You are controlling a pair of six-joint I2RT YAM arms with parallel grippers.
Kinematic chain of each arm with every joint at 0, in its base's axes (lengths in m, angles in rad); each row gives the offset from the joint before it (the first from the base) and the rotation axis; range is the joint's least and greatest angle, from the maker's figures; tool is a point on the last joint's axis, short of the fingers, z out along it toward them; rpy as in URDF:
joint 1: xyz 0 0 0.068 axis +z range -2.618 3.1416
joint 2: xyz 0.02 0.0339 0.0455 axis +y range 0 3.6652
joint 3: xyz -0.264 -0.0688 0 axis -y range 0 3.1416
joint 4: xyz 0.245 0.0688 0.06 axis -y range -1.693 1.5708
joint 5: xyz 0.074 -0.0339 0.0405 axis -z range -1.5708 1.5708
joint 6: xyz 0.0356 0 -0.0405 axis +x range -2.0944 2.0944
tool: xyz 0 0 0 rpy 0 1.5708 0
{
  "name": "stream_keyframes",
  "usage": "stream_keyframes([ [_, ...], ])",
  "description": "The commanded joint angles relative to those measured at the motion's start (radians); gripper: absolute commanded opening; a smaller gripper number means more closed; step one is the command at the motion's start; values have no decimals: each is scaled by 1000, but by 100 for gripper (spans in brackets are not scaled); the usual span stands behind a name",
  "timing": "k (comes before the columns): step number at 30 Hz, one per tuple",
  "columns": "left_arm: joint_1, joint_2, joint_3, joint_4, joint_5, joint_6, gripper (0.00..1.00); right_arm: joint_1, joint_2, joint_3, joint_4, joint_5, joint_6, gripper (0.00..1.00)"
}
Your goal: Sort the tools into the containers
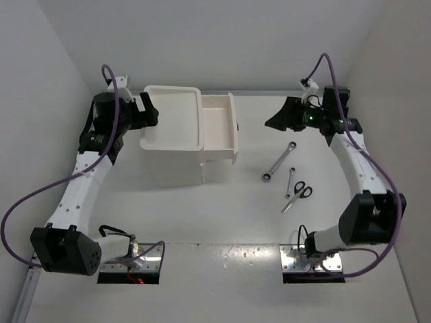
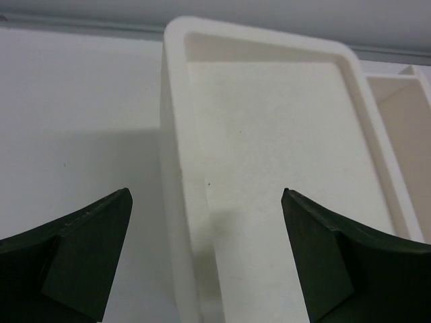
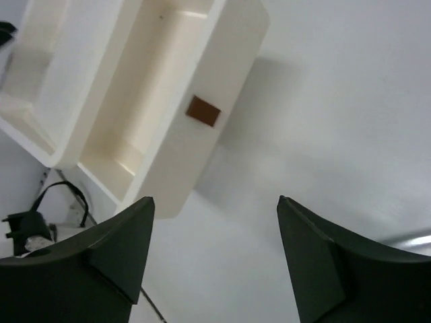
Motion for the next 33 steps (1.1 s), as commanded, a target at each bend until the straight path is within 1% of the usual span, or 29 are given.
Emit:
stream_keyframes([
  [1, -12, -37, 86, -28, 1, 87, 99, -43, -121, -87, -94, 150, -134, 72],
  [2, -12, -37, 87, -28, -12, 87, 99, -52, -121, -87, -132, 185, -134, 70],
  [3, -12, -48, 97, -28, -25, 99, 99, -75, -93, -75, -209, 220, -90, 67],
  [4, -12, -48, 106, -28, -47, 118, 99, -93, -67, -57, -264, 201, -77, 62],
  [5, -12, -59, 106, -28, -58, 127, 99, -112, -36, -41, -325, 170, -153, 60],
  [6, -22, -74, 116, -28, -71, 127, 99, -147, -11, -31, -435, 150, -186, 60],
  [7, -22, -74, 116, -28, -84, 138, 99, -167, 6, -31, -470, 126, -228, 60],
  [9, -22, -101, 116, -28, -120, 147, 99, -181, -15, -81, -483, 168, -232, 65],
  [10, -22, -102, 116, -28, -160, 147, 99, -192, -38, -101, -483, 244, -223, 68],
  [11, -22, -117, 116, -19, -174, 147, 99, -192, -93, -139, -470, 286, -180, 74],
  [12, -22, -131, 116, -19, -199, 147, 99, -192, -114, -150, -484, 335, -180, 84],
  [13, -22, -131, 116, -19, -209, 147, 99, -192, -123, -150, -502, 366, -169, 84],
  [14, -22, -144, 107, -19, -219, 147, 99, -175, -123, -150, -542, 407, -178, 79],
  [15, -22, -157, 94, -19, -219, 147, 99, -175, -105, -141, -570, 399, -207, 66],
  [16, -22, -166, 85, -19, -219, 147, 99, -185, -83, -126, -600, 399, -303, 62],
  [18, -22, -181, 56, -19, -201, 168, 99, -186, 2, -51, -703, 399, -440, 62],
  [19, -22, -193, 45, -19, -178, 179, 99, -201, 29, -34, -732, 399, -614, 65],
  [20, -22, -194, 36, -19, -167, 191, 99, -213, 44, -20, -757, 362, -719, 67],
  [21, -22, -203, 27, -19, -151, 207, 99, -234, 72, 6, -789, 377, -805, 67],
  [22, -22, -203, 13, -19, -106, 254, 99, -248, 72, 6, -789, 388, -872, 66],
  [23, -22, -203, 13, -19, -87, 269, 99, -267, 72, 6, -789, 373, -1093, 66],
  [25, -22, -203, 2, -28, -30, 294, 99, -297, 40, -29, -745, 386, -1257, 68],
  [26, -22, -203, -7, -28, -13, 306, 99, -311, 30, -58, -745, 386, -1452, 68],
  [28, -22, -194, -7, -28, 14, 306, 99, -324, 30, -67, -720, 367, -1615, 65],
  [29, -13, -183, -7, -28, 42, 306, 99, -339, 30, -78, -720, 350, -1766, 62],
  [30, -12, -172, -7, -28, 56, 306, 99, -348, 43, -78, -720, 327, -1843, 61],
  [31, -12, -172, -7, -28, 65, 306, 99, -369, 52, -78, -748, 273, -1928, 60],
  [32, -12, -162, -7, -28, 74, 306, 99, -370, 73, -78, -766, 256, -2077, 58],
  [33, -12, -161, -7, -28, 74, 306, 99, -370, 84, -78, -777, 256, -2133, 58],
])
